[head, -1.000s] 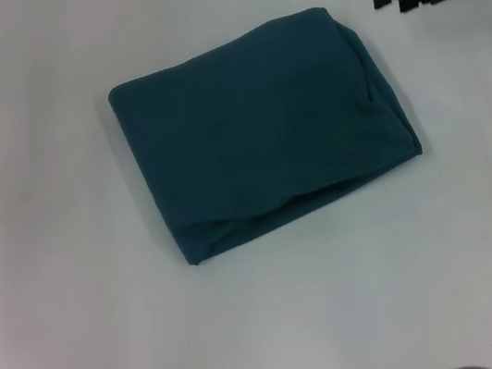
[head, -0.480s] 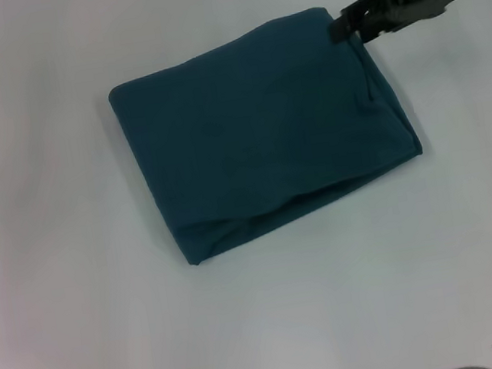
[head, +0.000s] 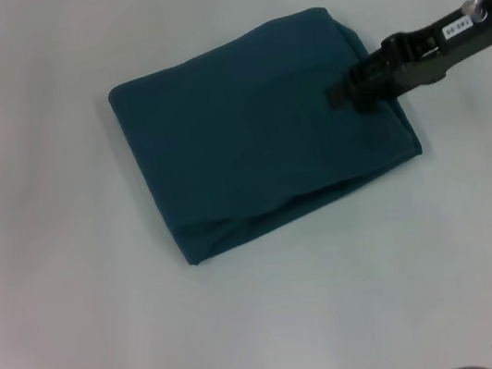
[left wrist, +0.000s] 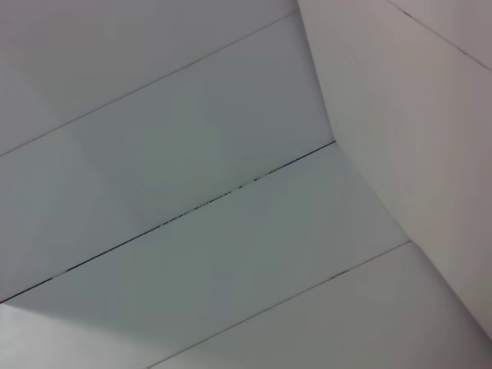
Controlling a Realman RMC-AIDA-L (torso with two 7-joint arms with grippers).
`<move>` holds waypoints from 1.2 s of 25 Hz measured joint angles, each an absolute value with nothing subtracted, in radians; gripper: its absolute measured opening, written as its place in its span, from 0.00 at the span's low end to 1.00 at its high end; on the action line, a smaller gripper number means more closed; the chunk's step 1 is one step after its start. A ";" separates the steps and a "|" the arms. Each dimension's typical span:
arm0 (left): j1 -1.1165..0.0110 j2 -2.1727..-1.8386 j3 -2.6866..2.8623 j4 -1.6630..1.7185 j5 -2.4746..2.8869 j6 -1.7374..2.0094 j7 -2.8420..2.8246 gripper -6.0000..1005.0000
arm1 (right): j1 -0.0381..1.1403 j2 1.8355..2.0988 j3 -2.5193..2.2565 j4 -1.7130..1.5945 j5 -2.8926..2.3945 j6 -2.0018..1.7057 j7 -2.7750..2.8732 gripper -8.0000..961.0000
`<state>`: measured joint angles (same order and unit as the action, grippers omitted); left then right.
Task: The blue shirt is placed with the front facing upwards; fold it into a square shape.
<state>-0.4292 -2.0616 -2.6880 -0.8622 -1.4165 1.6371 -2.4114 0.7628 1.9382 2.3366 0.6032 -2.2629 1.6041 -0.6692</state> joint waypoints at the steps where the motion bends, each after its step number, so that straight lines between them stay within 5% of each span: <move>1: -0.430 -2.062 -2.688 -0.862 -1.416 1.636 -2.411 0.92 | 0.763 1.942 2.335 0.593 -2.267 1.583 -0.666 0.67; 8: -0.431 -2.062 -2.688 -0.862 -1.413 1.632 -2.410 0.91 | 0.772 1.963 2.328 0.564 -2.344 1.511 -0.628 0.67; 20: -0.430 -2.061 -2.695 -0.862 -1.413 1.629 -2.410 0.90 | 0.745 1.916 2.341 0.758 -2.499 1.698 -0.481 0.67; 30: -0.426 -2.060 -2.697 -0.862 -1.419 1.629 -2.410 0.89 | 0.746 1.927 2.386 0.736 -2.370 1.686 -0.530 0.67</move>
<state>-0.4255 -2.0601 -2.6973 -0.8621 -1.4186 1.6290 -2.4098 0.7461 1.9265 2.3858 0.7356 -2.3697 1.6859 -0.5304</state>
